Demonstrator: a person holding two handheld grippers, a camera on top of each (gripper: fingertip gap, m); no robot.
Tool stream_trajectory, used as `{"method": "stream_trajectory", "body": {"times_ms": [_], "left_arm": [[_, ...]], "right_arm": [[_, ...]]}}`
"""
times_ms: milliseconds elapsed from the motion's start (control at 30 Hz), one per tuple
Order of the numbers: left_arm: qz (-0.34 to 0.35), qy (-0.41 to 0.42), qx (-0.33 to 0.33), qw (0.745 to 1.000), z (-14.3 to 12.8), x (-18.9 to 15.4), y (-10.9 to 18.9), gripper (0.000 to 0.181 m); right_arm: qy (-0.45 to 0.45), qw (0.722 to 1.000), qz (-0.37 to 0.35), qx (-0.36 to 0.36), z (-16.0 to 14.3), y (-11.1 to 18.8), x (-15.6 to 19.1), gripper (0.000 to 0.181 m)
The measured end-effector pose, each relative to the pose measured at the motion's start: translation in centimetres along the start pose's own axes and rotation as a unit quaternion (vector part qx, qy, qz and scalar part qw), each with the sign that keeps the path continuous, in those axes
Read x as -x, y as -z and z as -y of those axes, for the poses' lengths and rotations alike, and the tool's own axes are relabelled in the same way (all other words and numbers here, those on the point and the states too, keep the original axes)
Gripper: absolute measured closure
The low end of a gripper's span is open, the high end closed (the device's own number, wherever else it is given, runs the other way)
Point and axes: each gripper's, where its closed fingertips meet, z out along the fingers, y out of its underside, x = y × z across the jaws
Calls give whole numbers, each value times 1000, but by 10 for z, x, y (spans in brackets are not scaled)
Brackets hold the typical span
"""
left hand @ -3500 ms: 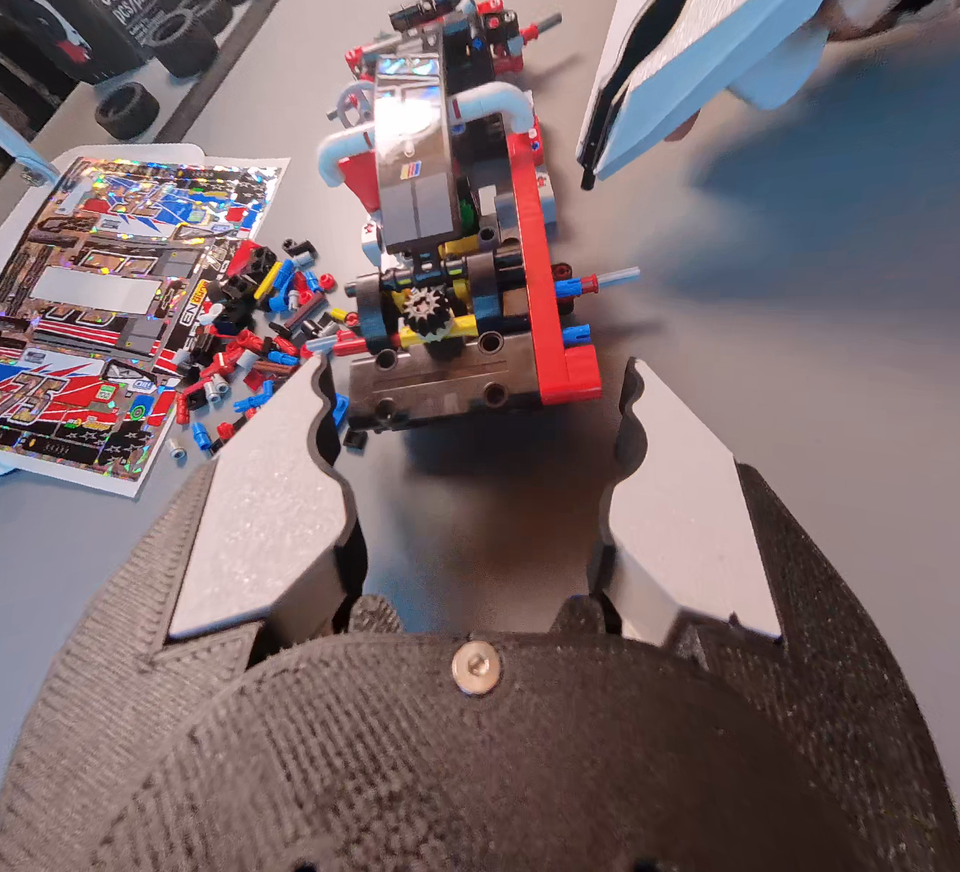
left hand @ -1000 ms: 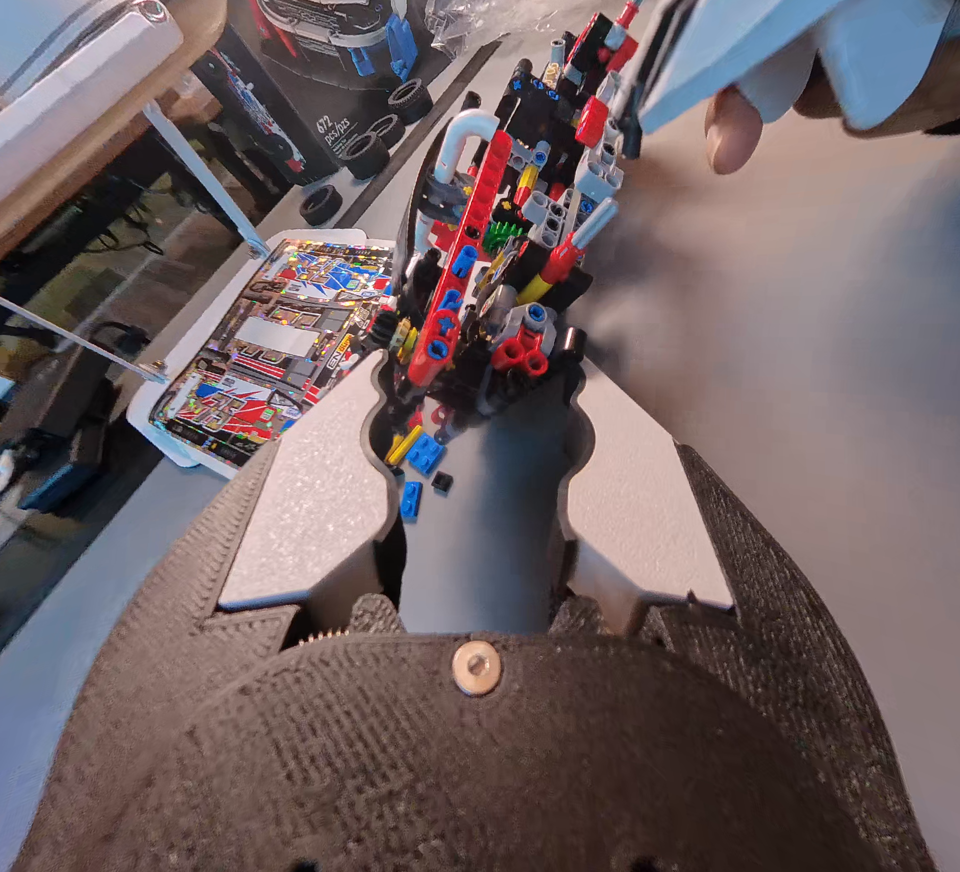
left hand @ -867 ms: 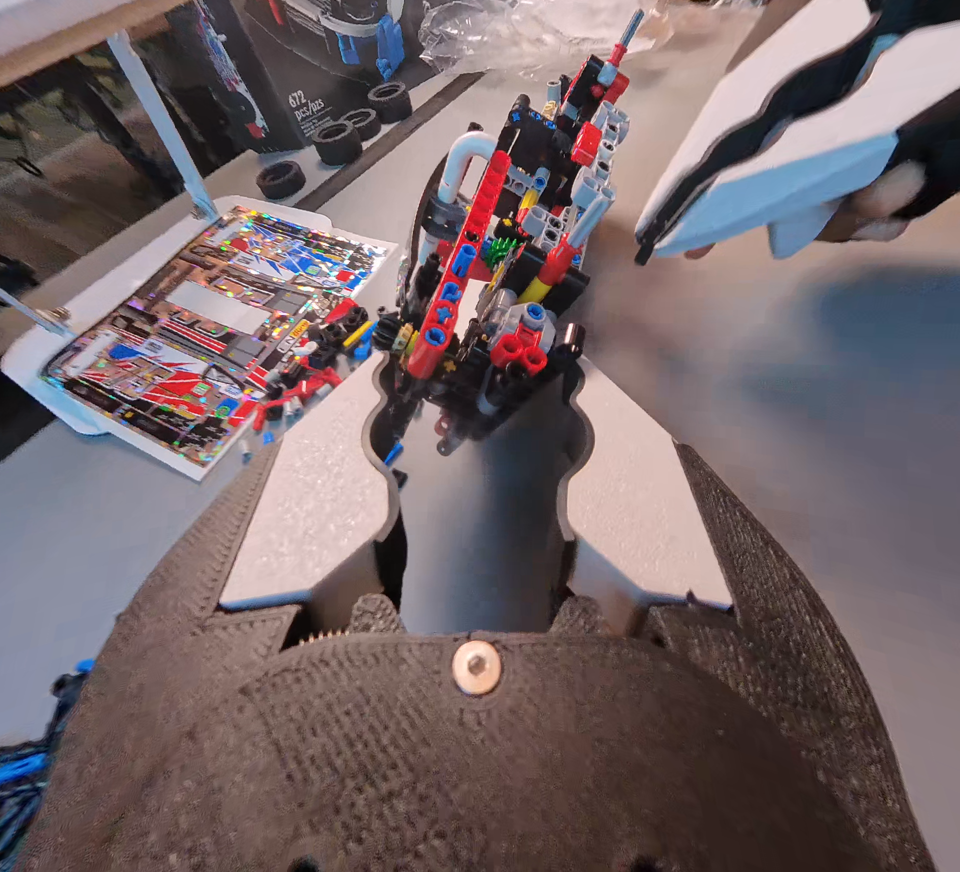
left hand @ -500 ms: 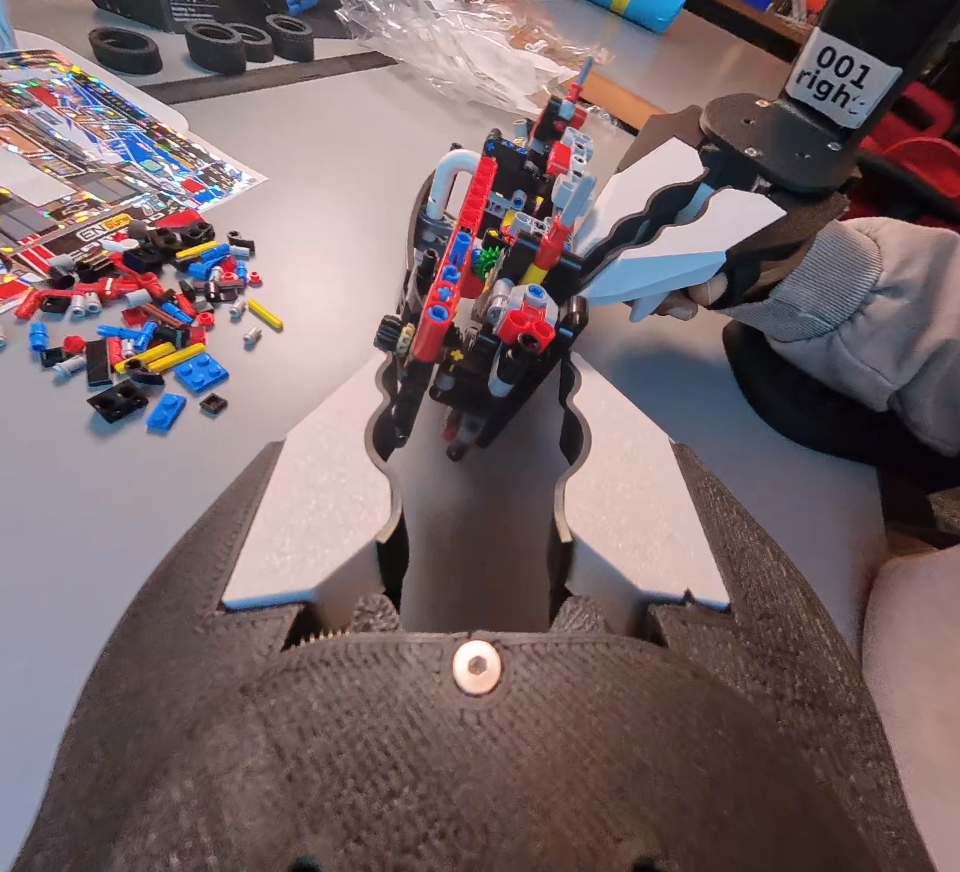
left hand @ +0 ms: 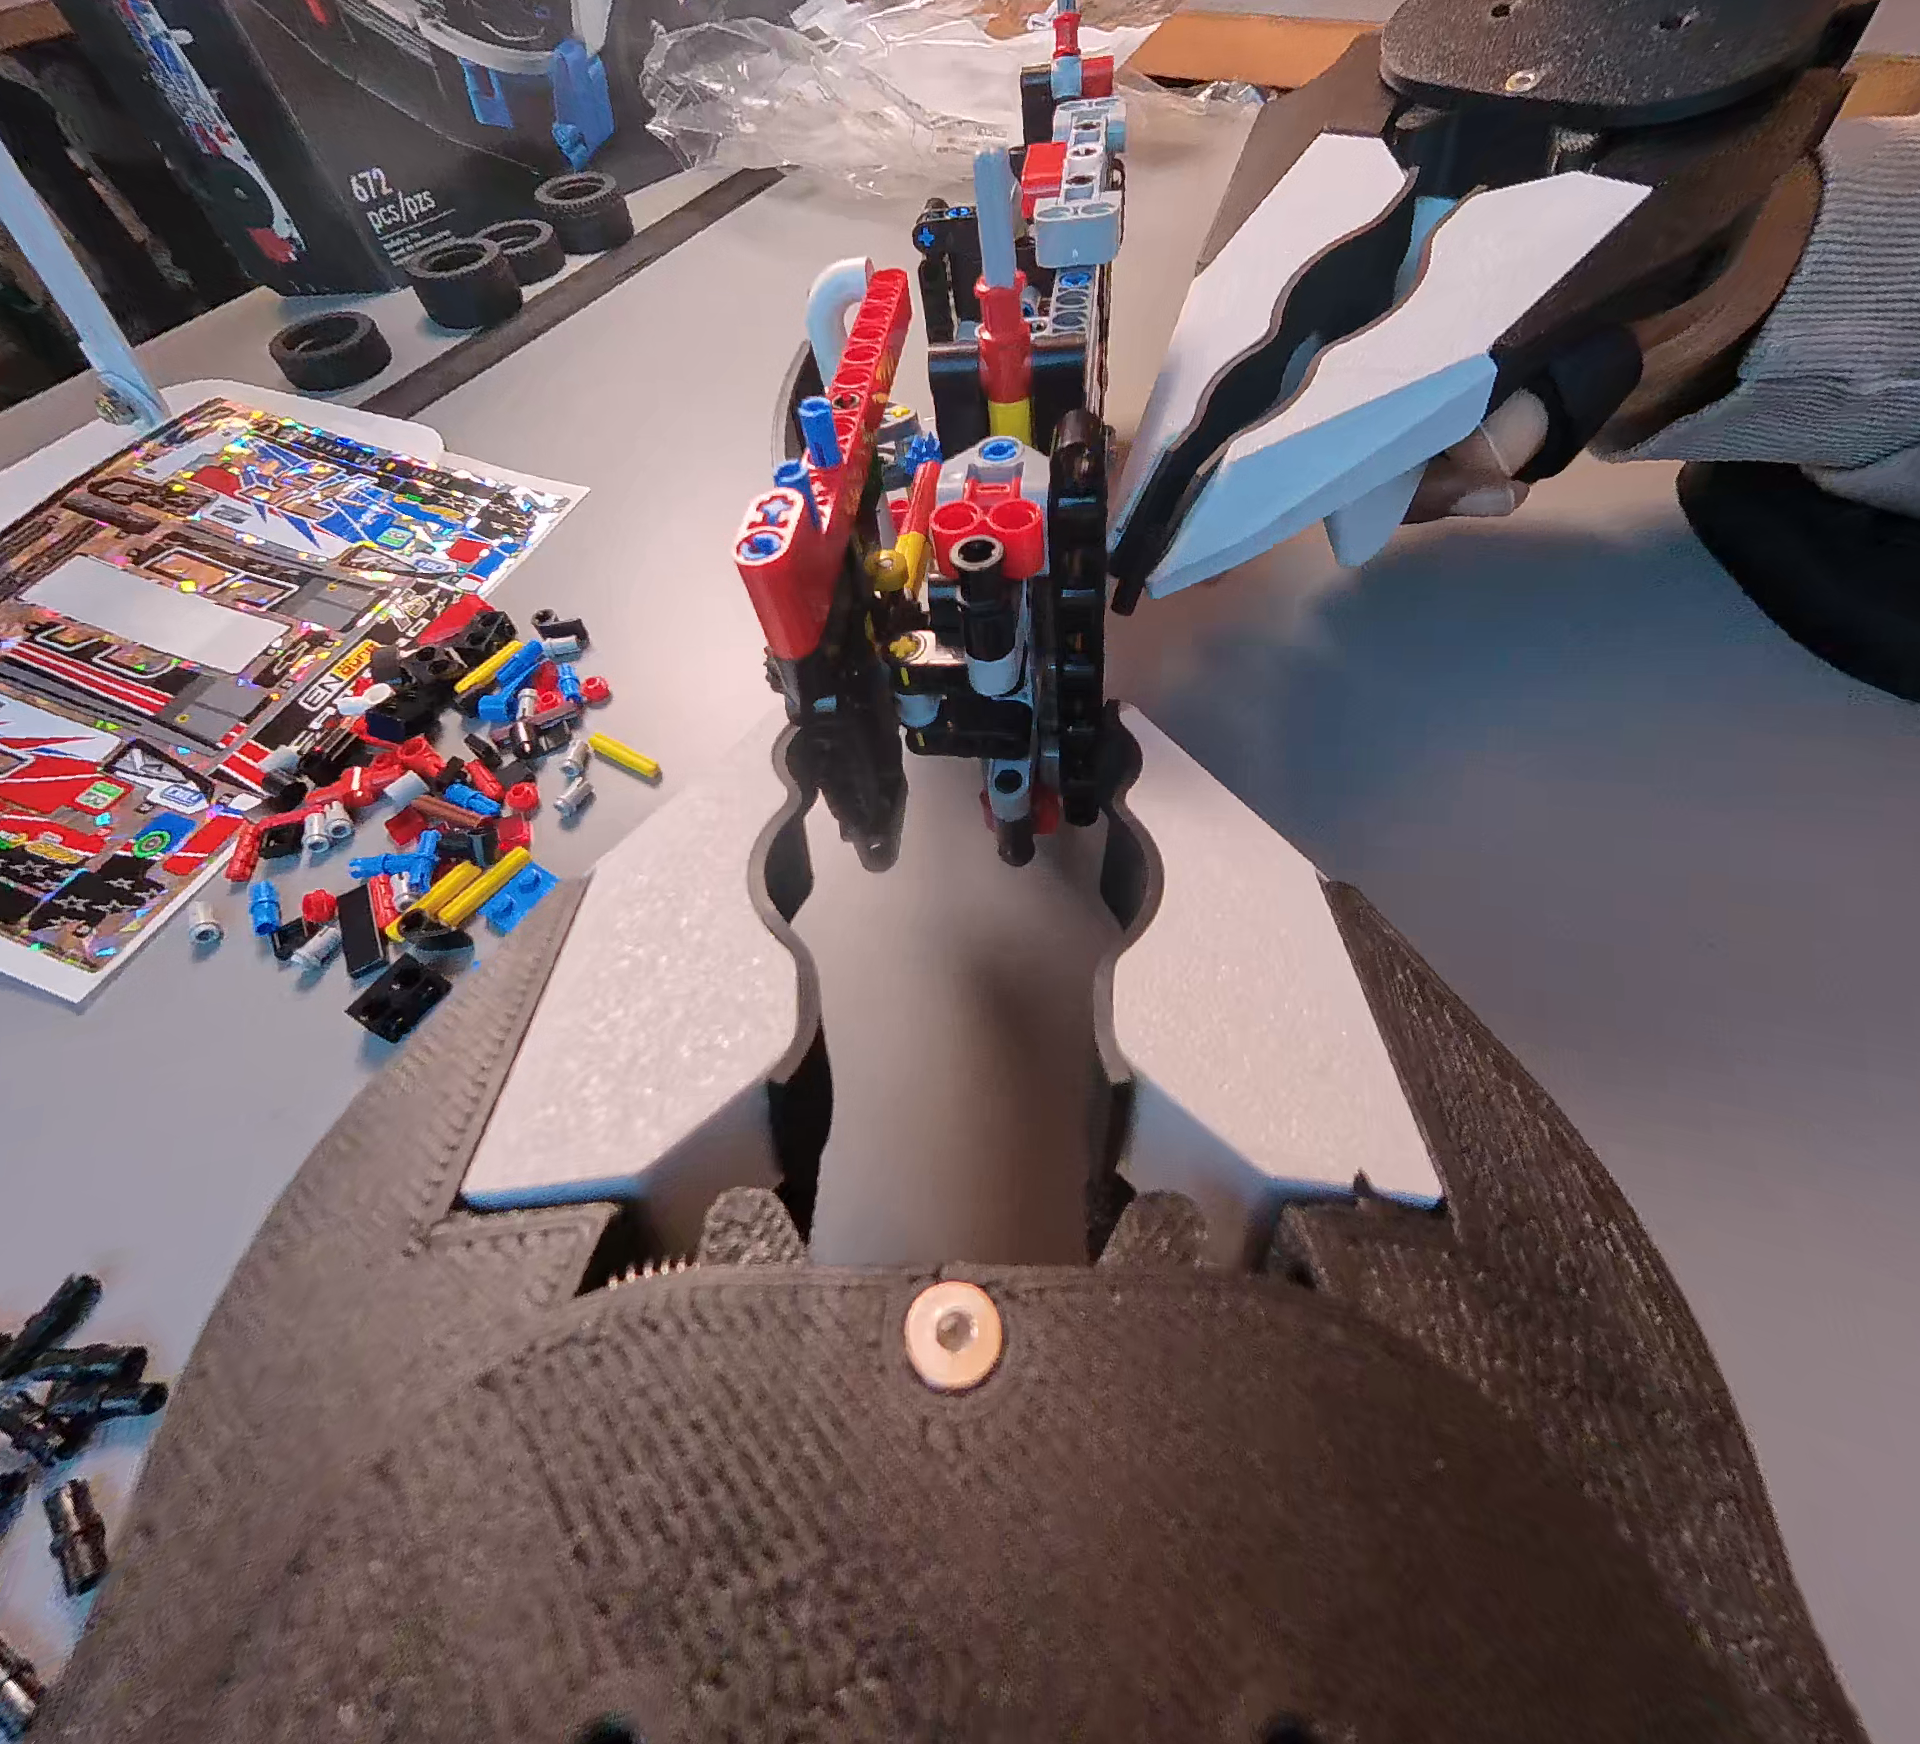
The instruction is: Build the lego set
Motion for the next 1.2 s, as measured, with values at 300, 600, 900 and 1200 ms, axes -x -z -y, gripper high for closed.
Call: {"method": "stream_trajectory", "body": {"times_ms": [300,600,900,1200], "left_arm": [[18,-47,6,999,1,-8,1,130],[12,-1,10,1000,0,-14,5,131],[12,0,2,1000,0,-14,6,130],[27,-37,-28,999,8,-9,7,122]], "right_arm": [[23,999,29,10,29,15,21,179],[64,993,45,88,67,10,25,179],[29,990,60,124,59,-2,19,179],[28,989,44,141,53,-8,15,179]]}}
